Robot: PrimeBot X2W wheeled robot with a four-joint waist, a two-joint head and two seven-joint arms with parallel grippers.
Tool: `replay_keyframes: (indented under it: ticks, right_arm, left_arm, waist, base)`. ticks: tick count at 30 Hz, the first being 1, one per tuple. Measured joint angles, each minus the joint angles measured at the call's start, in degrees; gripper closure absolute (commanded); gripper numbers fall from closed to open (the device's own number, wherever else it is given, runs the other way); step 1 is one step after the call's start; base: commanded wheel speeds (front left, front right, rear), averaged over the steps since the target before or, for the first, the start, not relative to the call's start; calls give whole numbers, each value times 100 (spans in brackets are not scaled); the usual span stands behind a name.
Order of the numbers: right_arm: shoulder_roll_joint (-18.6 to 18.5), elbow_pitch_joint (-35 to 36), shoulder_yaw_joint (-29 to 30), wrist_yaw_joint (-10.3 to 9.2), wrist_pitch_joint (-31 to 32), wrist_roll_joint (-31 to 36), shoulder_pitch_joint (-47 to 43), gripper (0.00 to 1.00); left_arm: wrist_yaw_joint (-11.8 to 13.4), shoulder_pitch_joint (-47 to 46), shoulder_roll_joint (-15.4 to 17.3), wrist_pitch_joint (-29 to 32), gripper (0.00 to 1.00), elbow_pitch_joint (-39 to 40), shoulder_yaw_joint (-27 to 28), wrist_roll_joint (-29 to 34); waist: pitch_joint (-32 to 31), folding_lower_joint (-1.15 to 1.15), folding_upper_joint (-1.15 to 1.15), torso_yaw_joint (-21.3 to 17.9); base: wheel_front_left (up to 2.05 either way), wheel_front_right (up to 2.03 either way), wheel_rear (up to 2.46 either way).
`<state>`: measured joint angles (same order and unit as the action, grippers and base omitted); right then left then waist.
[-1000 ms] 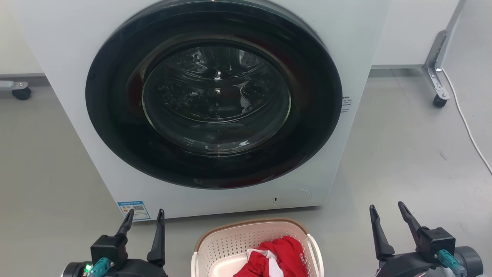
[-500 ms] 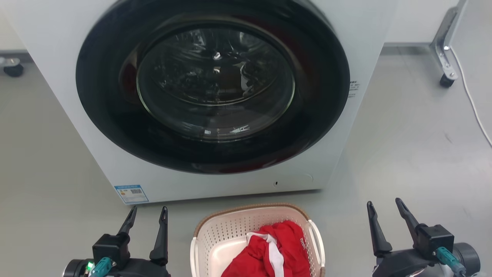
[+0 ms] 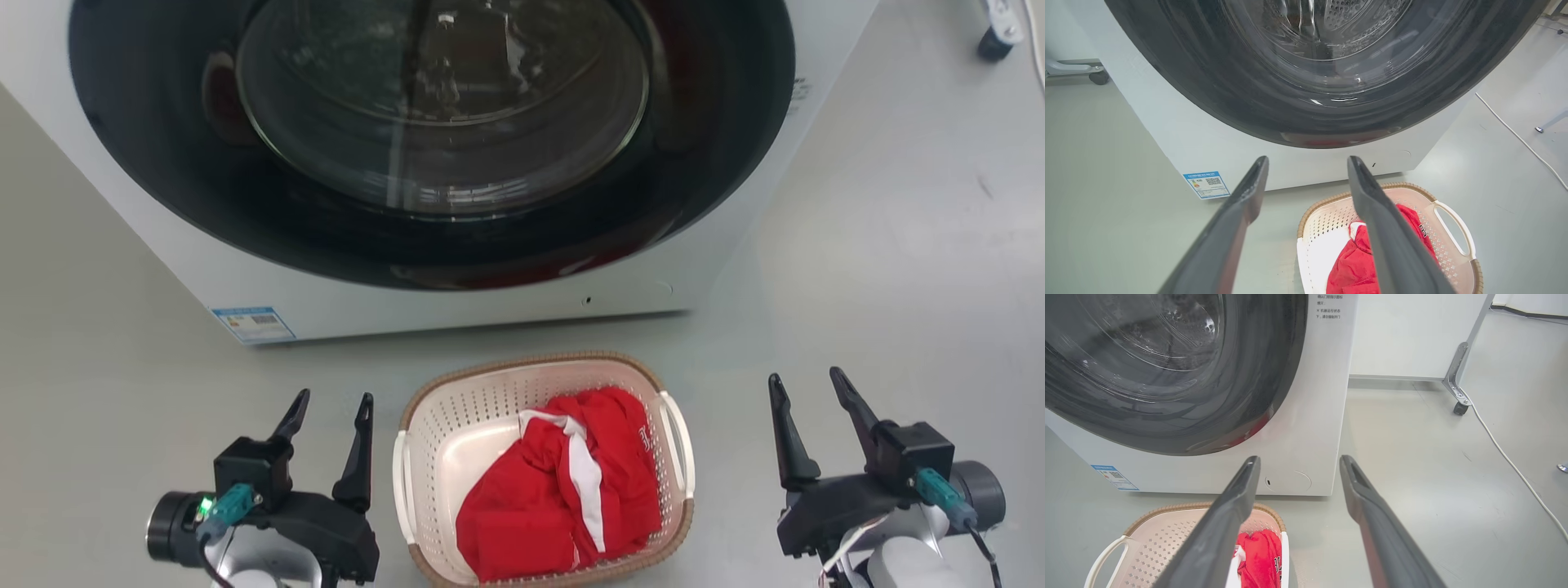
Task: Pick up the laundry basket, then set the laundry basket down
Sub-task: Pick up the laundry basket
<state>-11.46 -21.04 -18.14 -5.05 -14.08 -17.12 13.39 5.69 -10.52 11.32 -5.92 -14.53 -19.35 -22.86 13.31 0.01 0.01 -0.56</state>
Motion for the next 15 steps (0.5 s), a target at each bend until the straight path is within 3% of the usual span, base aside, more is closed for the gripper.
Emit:
replay_keyframes:
  ticks: [15]
  right_arm:
    - [308,-828,-144,137,347,0,1229,0]
  left_arm:
    - [-426,-1278,-80,569,0,-1057,-114,-110]
  waist:
    - [1358,1,0,-70]
  base:
    - [0,0,0]
